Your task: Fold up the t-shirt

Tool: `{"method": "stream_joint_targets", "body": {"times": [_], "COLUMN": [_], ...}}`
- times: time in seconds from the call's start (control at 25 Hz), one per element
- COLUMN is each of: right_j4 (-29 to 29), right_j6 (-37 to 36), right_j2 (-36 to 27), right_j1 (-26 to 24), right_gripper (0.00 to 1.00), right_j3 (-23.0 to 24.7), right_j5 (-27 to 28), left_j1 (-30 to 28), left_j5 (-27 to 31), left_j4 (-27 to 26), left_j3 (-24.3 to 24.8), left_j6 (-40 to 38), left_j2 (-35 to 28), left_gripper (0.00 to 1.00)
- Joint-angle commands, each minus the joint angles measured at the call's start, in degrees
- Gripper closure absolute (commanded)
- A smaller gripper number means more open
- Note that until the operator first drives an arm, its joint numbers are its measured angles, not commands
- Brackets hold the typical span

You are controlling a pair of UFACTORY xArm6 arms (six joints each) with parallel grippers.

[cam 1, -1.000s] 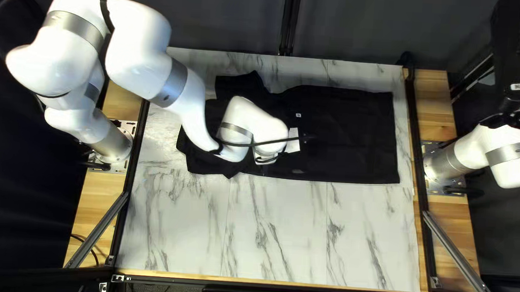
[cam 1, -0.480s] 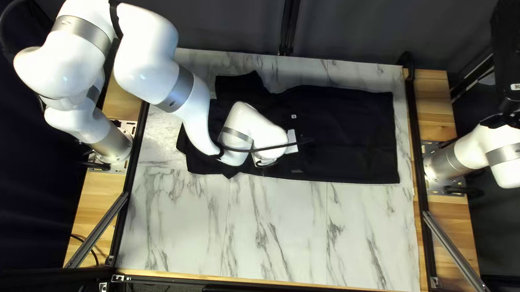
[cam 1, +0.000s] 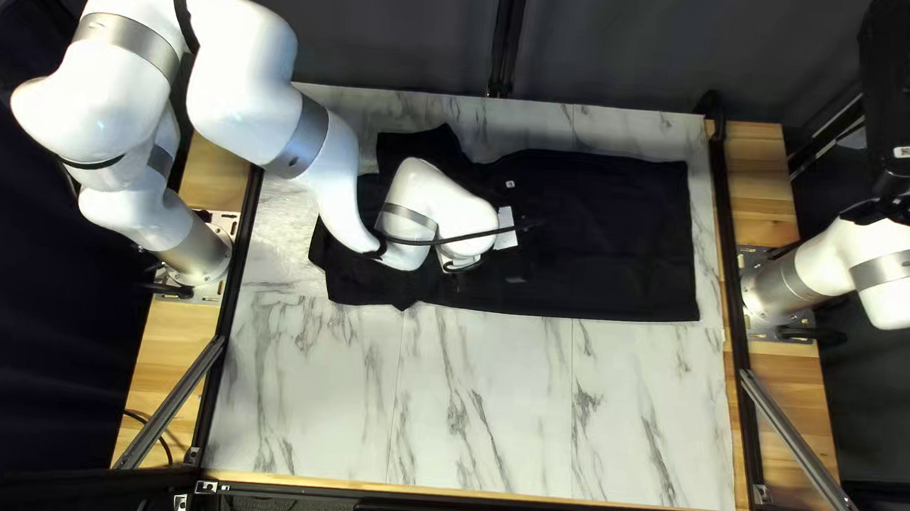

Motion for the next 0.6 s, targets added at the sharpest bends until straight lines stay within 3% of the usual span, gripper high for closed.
{"method": "stream_joint_targets", "body": {"times": [0.04, 0.6], "right_j4": [0.0, 0.0], "right_j6": [0.0, 0.0], "right_j2": [0.0, 0.0], "right_j1": [0.0, 0.0], "right_gripper": [0.00, 0.00], "right_j3": [0.0, 0.0], "right_j5": [0.0, 0.0], "left_j1": [-1.2, 0.1], "left_j5": [-1.8, -3.7], "left_j4": [-1.0, -0.8], "left_j3": [0.6, 2.4], "left_j6": [-0.8, -2.5], "left_j2": [-0.3, 0.8], "left_gripper": [0.00, 0.00]}}
